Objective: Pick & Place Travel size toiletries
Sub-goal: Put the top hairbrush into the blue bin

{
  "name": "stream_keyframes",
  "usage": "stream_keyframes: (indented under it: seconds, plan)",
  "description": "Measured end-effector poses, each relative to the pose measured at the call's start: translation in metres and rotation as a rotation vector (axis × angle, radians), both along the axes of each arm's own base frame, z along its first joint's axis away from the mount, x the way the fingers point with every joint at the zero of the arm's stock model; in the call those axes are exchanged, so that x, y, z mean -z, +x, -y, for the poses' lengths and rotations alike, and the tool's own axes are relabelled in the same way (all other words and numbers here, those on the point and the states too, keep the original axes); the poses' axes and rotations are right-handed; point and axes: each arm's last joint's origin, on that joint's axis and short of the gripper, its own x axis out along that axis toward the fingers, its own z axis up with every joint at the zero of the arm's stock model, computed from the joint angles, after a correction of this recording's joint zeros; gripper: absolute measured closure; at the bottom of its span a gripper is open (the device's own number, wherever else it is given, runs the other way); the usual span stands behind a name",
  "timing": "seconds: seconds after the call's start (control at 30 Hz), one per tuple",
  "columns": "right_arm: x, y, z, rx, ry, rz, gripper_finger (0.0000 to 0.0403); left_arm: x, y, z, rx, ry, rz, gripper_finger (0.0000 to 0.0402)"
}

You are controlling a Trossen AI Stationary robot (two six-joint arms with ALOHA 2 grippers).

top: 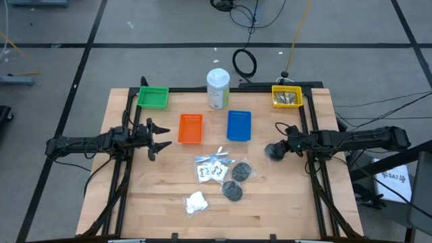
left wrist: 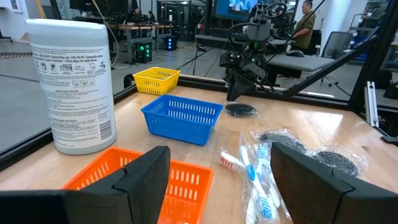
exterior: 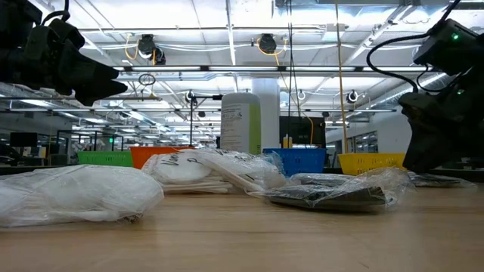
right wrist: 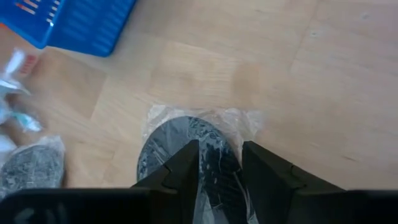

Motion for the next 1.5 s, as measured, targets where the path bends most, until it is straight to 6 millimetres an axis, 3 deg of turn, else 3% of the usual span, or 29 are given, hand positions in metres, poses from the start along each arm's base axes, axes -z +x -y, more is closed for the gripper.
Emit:
stream_keyframes:
  seconds: [0.2,0.33,0.43,0.63,0.8,1.0,1.1,1.23,1.37,1.5]
  plan:
    - [-0.006,0.004,0.0,-0.03,-0.018,0.027,0.0293,0.0,0.0,0.0,0.0,0.0,0.0,0.0128]
    - [-0.023,0.011,0.001,-0.112,-0.085,0.053,0.0293,0.0,0.0,0.0,0.0,0.0,0.0,0.0128]
    - [-0.046,0.02,0.002,-0.172,-0.185,0.124,0.0287,0.0,0.0,0.0,0.0,0.0,0.0,0.0128]
    - [-0.058,0.028,0.003,-0.264,-0.345,0.177,0.0235,0.0,0.0,0.0,0.0,0.0,0.0,0.0128]
    - [-0.064,0.04,0.005,-0.212,-0.423,0.407,0.0186,0.0,0.0,0.0,0.0,0.0,0.0,0.0128]
    - [-0.076,0.045,0.006,-0.285,-0.468,0.548,0.0171,0.0,0.0,0.0,0.0,0.0,0.0,0.0128]
    - [-0.085,0.047,0.004,-0.334,-0.398,0.517,0.0176,0.0,0.0,0.0,0.0,0.0,0.0,0.0128]
    - [-0.089,0.045,0.006,-0.25,-0.285,0.287,0.0187,0.0,0.0,0.0,0.0,0.0,-0.001,0.0128]
    - [-0.074,0.035,0.007,-0.111,-0.195,0.003,0.0196,0.0,0.0,0.0,0.0,0.0,0.0,0.0128]
    - [-0.051,0.027,0.007,-0.031,-0.112,-0.147,0.0195,0.0,0.0,0.0,0.0,0.0,0.0,0.0128]
